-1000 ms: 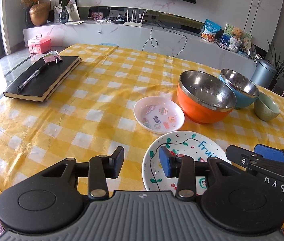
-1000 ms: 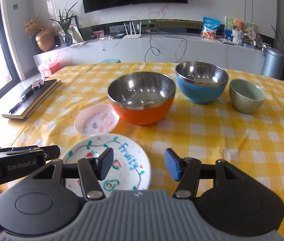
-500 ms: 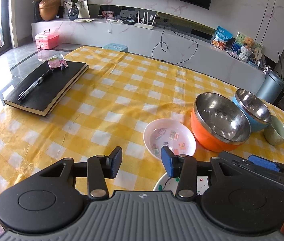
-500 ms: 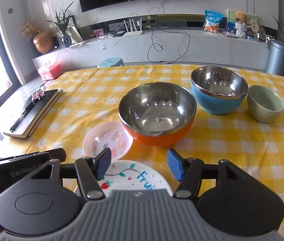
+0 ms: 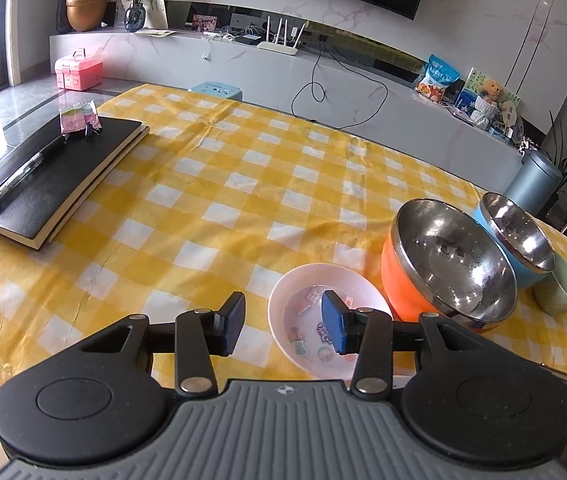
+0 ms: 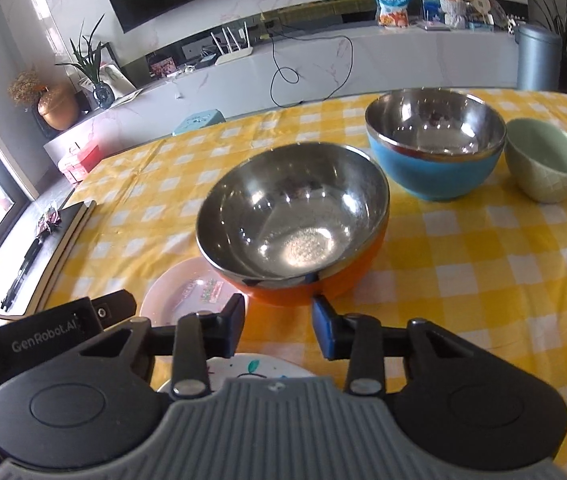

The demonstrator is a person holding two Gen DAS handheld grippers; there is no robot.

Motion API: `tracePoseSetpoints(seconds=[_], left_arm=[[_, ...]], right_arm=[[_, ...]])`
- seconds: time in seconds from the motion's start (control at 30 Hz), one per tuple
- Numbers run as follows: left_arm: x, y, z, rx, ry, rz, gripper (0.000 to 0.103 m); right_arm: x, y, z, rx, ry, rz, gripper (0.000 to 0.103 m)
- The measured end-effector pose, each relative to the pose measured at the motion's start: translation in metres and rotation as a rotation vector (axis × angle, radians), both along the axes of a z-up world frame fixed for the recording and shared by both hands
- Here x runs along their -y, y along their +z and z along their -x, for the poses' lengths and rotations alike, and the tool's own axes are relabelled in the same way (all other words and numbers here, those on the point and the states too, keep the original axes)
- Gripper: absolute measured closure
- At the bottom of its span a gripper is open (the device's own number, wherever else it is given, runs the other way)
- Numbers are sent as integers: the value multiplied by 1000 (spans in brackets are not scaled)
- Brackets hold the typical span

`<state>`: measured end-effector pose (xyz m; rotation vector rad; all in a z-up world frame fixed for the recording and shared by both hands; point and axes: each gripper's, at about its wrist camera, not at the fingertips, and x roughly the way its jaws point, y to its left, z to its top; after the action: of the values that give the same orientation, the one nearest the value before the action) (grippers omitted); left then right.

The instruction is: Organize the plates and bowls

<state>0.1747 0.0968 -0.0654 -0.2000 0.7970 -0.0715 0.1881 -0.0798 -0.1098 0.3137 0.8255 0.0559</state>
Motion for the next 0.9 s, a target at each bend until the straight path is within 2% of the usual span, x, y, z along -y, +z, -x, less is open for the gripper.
tracePoseSetpoints(seconds=[0.1, 0.23, 0.4, 0.53, 0.57, 0.73, 0.9], left_arm=[[-1, -8, -7, -15, 12, -9, 60], [-4, -19, -12, -40, 12, 19, 68], [-3, -27, -14, -46, 4, 25, 87], [-3, -29, -16, -51, -4, 29, 96], [-3, -30, -17, -52, -7, 30, 98], [-3, -28, -15, -44, -9, 19, 99], [-13, -15, -9, -25, 14, 15, 99]], right_arm=[[-2, -7, -4, -18, 7, -24, 74], [-7, -15, -8, -25, 20, -58, 76], [-17, -24, -18, -42, 32, -80, 91], [-19, -29, -21, -51, 38, -87, 94], [-20, -30, -23, -52, 41, -94, 97], [-22, -31, -26, -48, 42, -97, 99], [-29, -21, -23, -23, 64, -102, 99]])
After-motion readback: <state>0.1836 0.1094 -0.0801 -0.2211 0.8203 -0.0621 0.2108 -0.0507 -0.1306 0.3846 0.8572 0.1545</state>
